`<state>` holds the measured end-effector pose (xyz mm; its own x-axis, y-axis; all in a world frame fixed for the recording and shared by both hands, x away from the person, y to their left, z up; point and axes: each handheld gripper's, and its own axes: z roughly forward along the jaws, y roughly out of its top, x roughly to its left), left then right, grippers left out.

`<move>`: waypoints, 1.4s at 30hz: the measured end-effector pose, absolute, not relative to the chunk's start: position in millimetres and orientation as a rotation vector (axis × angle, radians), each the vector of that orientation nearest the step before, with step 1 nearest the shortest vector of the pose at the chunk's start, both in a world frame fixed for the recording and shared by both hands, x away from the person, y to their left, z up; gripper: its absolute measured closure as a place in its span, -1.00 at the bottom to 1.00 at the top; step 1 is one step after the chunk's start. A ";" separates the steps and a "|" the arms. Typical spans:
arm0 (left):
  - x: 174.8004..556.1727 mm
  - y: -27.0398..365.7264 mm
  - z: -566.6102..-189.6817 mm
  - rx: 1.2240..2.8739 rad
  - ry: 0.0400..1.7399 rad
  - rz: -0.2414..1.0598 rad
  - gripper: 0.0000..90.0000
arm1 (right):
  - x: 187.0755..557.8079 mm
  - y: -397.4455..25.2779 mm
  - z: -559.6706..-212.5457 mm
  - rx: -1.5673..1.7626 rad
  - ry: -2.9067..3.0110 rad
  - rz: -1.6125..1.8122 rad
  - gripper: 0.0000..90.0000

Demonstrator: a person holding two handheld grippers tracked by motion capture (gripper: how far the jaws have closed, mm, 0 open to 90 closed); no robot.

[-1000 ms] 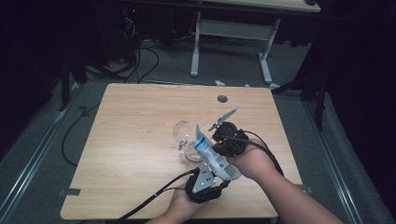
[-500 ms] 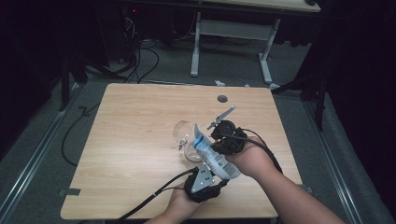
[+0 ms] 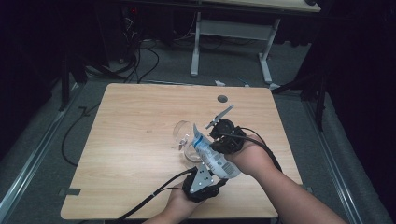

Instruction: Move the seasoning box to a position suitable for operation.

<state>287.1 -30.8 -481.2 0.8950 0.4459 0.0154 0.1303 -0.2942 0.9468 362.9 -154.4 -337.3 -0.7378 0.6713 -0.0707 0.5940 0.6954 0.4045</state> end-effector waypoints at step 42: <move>293.1 -30.9 -472.8 1.844 0.407 0.316 0.42 | 368.0 -152.3 -333.1 1.037 2.683 0.526 1.00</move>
<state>293.1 -30.9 -472.8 0.9031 0.4292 0.0127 0.1183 -0.2771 0.9535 368.0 -152.3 -333.1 -0.7279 0.6819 -0.0721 0.6042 0.6875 0.4028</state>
